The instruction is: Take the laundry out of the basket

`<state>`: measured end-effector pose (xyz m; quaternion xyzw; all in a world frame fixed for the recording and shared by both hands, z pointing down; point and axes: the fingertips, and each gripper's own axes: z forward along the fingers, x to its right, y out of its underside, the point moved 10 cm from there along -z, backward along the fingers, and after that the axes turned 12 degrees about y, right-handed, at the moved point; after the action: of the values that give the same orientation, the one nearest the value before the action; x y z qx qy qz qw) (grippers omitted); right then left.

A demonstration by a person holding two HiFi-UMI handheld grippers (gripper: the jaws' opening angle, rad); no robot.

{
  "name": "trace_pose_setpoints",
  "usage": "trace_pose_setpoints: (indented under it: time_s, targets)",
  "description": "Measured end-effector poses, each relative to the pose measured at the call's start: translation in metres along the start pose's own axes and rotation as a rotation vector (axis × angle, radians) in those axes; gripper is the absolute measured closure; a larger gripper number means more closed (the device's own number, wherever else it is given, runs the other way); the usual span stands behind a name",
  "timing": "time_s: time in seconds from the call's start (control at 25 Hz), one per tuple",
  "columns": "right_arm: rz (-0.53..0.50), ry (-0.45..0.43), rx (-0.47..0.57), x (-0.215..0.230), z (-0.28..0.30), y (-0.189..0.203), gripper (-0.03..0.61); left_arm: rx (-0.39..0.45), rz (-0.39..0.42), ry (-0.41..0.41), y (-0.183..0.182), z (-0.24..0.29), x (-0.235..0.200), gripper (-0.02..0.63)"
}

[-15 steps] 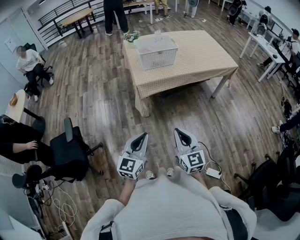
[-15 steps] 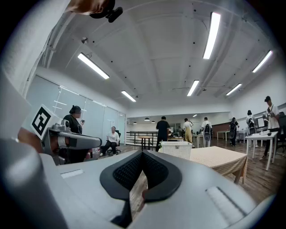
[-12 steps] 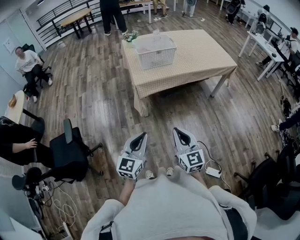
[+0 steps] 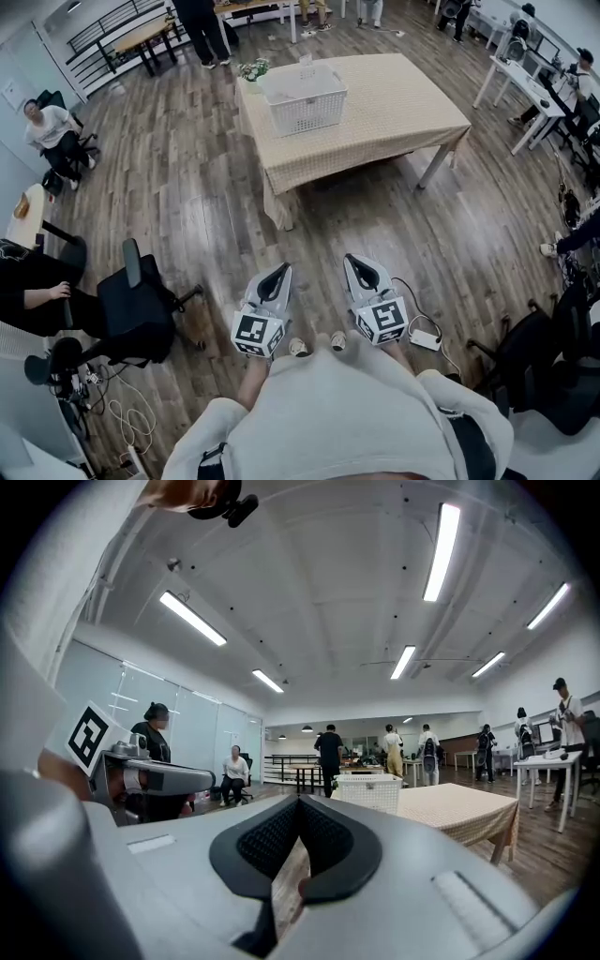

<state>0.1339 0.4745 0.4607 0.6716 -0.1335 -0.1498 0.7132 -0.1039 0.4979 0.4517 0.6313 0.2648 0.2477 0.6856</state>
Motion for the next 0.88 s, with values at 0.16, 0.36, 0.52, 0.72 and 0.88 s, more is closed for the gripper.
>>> trace_pose_setpoints:
  time_s: [0.16, 0.36, 0.52, 0.72, 0.88]
  targets:
    - [0.032, -0.017, 0.014, 0.006, -0.005, -0.002, 0.580, -0.002, -0.004, -0.007, -0.002, 0.003, 0.006, 0.606]
    - [0.040, -0.037, 0.020, 0.018, -0.005, -0.001, 0.580, -0.011, -0.006, -0.032, -0.001, 0.012, 0.011, 0.606]
    - [0.043, -0.058, 0.022, 0.035, -0.004, 0.002, 0.580, -0.016, -0.014, -0.051, 0.002, 0.027, 0.017, 0.606]
    - [0.036, -0.074, 0.016, 0.062, -0.005, 0.009, 0.580, -0.020, -0.014, -0.071, 0.007, 0.050, 0.028, 0.606]
    - [0.042, -0.074, 0.001, 0.081, 0.005, 0.015, 0.580, -0.039, -0.022, -0.079, 0.011, 0.070, 0.027, 0.606]
